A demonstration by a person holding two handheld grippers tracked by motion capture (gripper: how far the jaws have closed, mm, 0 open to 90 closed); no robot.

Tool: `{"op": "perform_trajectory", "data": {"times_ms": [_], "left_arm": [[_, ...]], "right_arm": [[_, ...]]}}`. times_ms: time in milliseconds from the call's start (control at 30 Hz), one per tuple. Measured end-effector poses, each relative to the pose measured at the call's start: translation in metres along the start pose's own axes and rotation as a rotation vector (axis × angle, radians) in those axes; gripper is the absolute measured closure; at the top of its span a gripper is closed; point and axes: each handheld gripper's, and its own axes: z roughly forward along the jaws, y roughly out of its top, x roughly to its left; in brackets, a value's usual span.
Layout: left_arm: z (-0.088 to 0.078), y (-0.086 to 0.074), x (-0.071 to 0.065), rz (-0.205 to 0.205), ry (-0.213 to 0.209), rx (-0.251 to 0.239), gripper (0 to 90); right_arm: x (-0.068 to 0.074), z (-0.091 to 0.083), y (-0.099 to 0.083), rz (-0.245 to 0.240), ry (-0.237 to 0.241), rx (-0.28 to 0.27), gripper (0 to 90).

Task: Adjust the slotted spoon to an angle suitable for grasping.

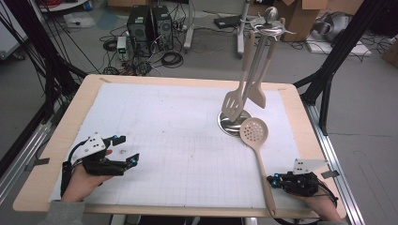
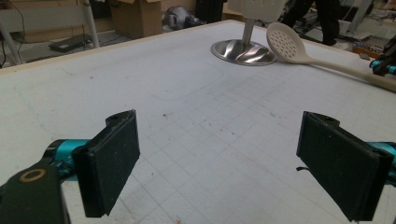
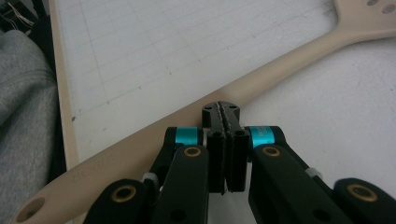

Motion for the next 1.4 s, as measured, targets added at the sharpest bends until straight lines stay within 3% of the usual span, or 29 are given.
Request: {"op": "perform_trajectory", "data": {"times_ms": [567,700,833,933,1133,1400], "left_arm": [[0.005,0.000,-0.002,0.002,-0.011,0.003,13.6],[0.005,0.000,-0.002,0.003,-0.011,0.003,13.6],[0.004,0.000,-0.002,0.005,-0.013,0.004,13.6],[0.003,0.000,-0.003,0.004,-0.009,0.001,13.6],[0.002,-0.001,-0.002,0.003,-0.014,0.002,13.6],[0.001,-0.001,-0.002,0.006,-0.010,0.002,13.6]], "right_arm": [[0.014,0.027,0.021,-0.039,0.036,0.013,89.6],[0.008,0.023,0.028,-0.023,0.010,-0.029,89.6],[-0.003,0.024,0.039,-0.001,-0.069,-0.052,89.6],[-0.011,0.029,0.047,0.019,-0.095,-0.071,89.6],[-0.022,0.048,0.062,0.016,-0.127,-0.060,89.5],[-0.035,0.066,0.069,0.032,-0.151,0.008,89.6]]}}
